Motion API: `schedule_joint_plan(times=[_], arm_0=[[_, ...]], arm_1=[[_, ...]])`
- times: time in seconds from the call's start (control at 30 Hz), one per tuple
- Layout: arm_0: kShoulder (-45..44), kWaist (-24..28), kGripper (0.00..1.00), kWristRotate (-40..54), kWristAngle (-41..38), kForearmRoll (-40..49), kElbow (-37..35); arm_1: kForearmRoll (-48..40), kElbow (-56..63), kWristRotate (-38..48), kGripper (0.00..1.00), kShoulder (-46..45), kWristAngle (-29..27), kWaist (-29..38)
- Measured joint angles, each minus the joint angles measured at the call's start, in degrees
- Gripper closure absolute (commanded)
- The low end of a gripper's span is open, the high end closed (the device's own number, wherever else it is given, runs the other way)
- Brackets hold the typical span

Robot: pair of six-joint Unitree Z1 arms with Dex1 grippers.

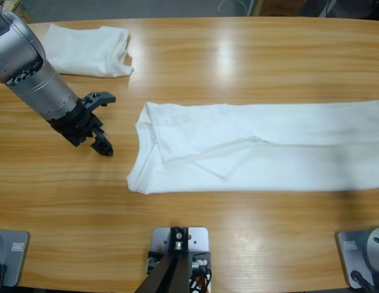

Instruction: Fold clothes

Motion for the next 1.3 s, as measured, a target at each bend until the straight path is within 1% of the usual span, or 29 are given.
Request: schedule_joint_plan(times=[0.13,0.2,0.23,0.27,0.37,0.43,0.53,0.67,0.83,0.93,1.1,1.2,1.3], arm_0=[[-0.2,0.0,0.124,0.0,0.0,0.0,0.0],[-0.2,0.0,0.124,0.0,0.0,0.0,0.0],[-0.2,0.0,0.124,0.0,0.0,0.0,0.0],[-0.2,0.0,0.124,0.0,0.0,0.0,0.0],[-0.6,0.0,0.124,0.0,-0.2,0.0,0.2],[-1.3,0.0,0.124,-0.1,-0.3,0.0,0.2],[-2.7,0.0,0.124,-0.5,-0.3,0.0,0.2],[-4.6,0.0,0.124,-0.7,-0.5,0.0,1.2],[-5.6,0.0,0.124,-0.9,-0.5,0.0,2.8],[-6.1,0.0,0.124,-1.3,-0.5,0.0,3.8],[-7.2,0.0,0.124,-1.4,-0.5,-0.3,6.4],[-7.8,0.0,0.124,-1.4,-0.5,-0.7,7.7],[-8.1,0.0,0.124,-1.4,-0.5,-0.9,7.8]], arm_1=[[0.2,-0.2,-0.3,1.0,0.0,-0.2,0.1],[1.3,-0.7,-0.3,1.0,0.0,-1.5,1.9],[2.6,-1.7,-0.2,1.0,0.0,-2.8,4.0],[4.2,-3.1,0.6,1.0,-0.2,-4.2,7.3],[10.2,-9.3,5.5,1.0,-2.0,-7.2,20.2],[14.3,-14.3,9.9,1.0,-2.3,-8.1,28.8],[18.1,-20.2,15.7,1.0,-1.0,-8.2,39.6],[21.8,-27.3,20.6,1.0,4.8,-7.8,51.8],[27.5,-38.9,23.1,1.0,13.5,-7.4,63.6],[32.0,-48.5,23.4,1.0,19.0,-7.2,68.2],[39.2,-64.7,23.5,1.0,27.8,-5.8,72.8],[40.6,-71.5,23.5,1.0,32.1,-4.4,75.5],[40.8,-75.5,23.8,1.0,35.5,-2.9,78.7]])
